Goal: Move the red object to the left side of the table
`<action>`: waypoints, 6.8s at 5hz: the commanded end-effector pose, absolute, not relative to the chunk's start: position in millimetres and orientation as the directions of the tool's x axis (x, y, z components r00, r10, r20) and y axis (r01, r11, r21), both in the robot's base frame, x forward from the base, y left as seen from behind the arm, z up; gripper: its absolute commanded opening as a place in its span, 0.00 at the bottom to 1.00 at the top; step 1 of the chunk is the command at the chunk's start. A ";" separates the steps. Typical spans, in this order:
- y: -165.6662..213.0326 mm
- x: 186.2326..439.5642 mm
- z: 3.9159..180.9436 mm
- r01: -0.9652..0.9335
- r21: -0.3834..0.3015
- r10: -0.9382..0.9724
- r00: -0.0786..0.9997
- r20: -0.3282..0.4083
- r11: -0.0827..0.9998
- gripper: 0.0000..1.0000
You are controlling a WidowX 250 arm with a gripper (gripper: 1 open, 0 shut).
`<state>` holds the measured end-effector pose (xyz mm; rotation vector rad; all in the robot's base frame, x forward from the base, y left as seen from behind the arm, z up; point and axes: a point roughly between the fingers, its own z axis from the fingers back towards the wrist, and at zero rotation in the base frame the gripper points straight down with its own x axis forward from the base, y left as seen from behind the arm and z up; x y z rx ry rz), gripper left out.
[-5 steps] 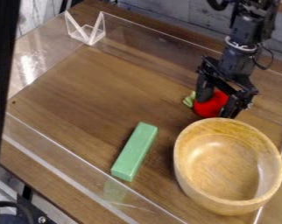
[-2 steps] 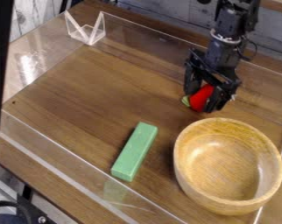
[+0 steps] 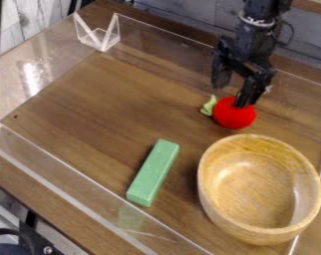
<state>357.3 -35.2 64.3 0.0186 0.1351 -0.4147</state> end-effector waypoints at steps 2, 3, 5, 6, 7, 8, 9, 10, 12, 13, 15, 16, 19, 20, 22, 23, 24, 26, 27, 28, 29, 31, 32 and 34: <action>-51.5 364.1 71.9 0.457 -0.009 -0.455 0.885 -0.094 0.890 1.00; -58.2 361.2 62.3 0.520 -0.021 -0.519 0.848 -0.111 0.854 1.00; -72.8 351.8 56.2 0.463 -0.032 -0.463 0.877 -0.132 0.886 1.00; -68.5 351.0 59.4 0.438 -0.030 -0.438 0.890 -0.129 0.899 1.00; -67.0 341.2 63.6 0.381 -0.034 -0.382 0.915 -0.129 0.924 0.00; -62.1 329.2 91.4 0.312 -0.024 -0.313 0.946 -0.082 0.950 0.00; -45.1 326.4 117.4 0.234 -0.008 -0.234 0.972 -0.024 0.972 0.00; -19.8 328.4 127.6 0.135 -0.004 -0.135 0.991 -0.002 0.991 0.00; 29.7 341.7 119.9 -0.011 -0.019 0.011 1.000 0.005 1.000 0.00; 26.7 353.8 115.1 -0.030 -0.032 0.031 0.999 0.014 0.999 0.00; 13.2 345.2 125.0 -0.091 -0.056 0.093 0.995 0.037 0.994 0.00; 15.5 346.1 140.6 -0.056 -0.069 0.059 0.997 0.053 0.996 0.00; 15.9 349.3 167.8 -0.052 -0.095 0.059 0.995 0.079 0.994 0.00; -0.6 351.4 163.9 -0.007 -0.098 0.014 0.997 0.071 0.995 0.00; -16.4 351.6 144.6 0.097 -0.104 -0.093 0.995 0.043 0.990 0.00; -8.9 348.0 141.5 0.138 -0.108 -0.134 0.990 0.045 0.985 0.00; -9.0 353.5 132.8 0.099 -0.113 -0.095 0.995 0.039 0.989 0.00; 6.7 360.7 130.2 0.066 -0.125 -0.061 0.997 0.043 0.990 0.00; 27.4 355.8 144.6 0.032 -0.124 -0.025 0.998 0.060 0.992 0.00; 48.5 350.6 158.7 -0.005 -0.124 0.014 0.997 0.077 0.992 0.00; 57.3 351.1 165.5 -0.019 -0.129 0.030 0.996 0.082 0.991 0.00; 64.7 363.5 137.1 -0.031 -0.129 0.040 0.997 0.072 0.991 0.00; 66.7 362.5 139.3 -0.053 -0.131 0.062 0.996 0.068 0.990 0.00; 64.7 362.6 147.4 0.017 -0.138 -0.008 0.998 0.066 0.990 0.00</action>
